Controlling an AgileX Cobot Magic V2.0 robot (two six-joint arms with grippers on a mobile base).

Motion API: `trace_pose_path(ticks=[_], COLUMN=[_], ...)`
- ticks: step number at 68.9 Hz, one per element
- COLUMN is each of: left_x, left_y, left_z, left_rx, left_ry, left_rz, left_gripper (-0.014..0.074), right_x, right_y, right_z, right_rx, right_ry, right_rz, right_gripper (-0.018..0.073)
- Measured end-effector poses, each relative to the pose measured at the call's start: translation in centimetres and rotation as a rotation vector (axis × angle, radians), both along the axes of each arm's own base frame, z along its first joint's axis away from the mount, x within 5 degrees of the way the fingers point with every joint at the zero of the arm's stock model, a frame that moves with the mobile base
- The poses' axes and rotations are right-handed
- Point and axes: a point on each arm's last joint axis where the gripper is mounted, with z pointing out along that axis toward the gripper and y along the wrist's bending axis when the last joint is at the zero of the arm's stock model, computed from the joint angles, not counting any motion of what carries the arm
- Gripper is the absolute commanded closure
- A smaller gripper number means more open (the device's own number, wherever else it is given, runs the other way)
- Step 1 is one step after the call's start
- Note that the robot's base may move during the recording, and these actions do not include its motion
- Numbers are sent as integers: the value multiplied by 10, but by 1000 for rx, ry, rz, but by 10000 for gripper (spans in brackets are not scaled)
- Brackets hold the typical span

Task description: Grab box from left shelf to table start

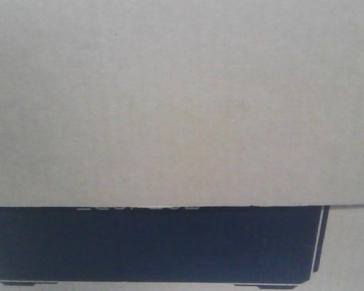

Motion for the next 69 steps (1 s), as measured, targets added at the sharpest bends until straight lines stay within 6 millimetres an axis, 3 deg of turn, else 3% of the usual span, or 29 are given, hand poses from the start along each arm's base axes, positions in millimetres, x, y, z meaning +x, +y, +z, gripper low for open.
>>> trace_pose_path(ticks=[8, 16, 23, 31, 40, 44, 55, 69], left_x=[-29, -71, -111, -158, -197, -209, -228, -232], left_y=[5, 13, 21, 33, 41, 43, 47, 49], left_z=[28, 54, 67, 67, 48, 33, -16, -69], left_rx=[-15, -25, -26, -6, -1, 0, 8, 12], left_ry=[-120, -266, -393, -528, -622, -646, -674, -795], left_rz=[-7, -16, -11, 8, 20, 21, 25, 32], left_gripper=[69, 168, 283, 425, 603, 693, 696, 696], right_x=[-21, -50, -78, -111, -146, -157, -182, -202], right_y=[-5, -11, -17, -25, -34, -38, -45, -50], right_z=[22, 41, 49, 49, 37, 24, -11, -61], right_rx=[13, 29, 42, 50, 52, 44, 45, 57], right_ry=[-94, -189, -261, -342, -450, -487, -579, -703], right_rz=[-1, -2, -4, -9, -22, -30, -41, -51], right_gripper=[-64, -28, 92, 297, 498, 503, 502, 502])
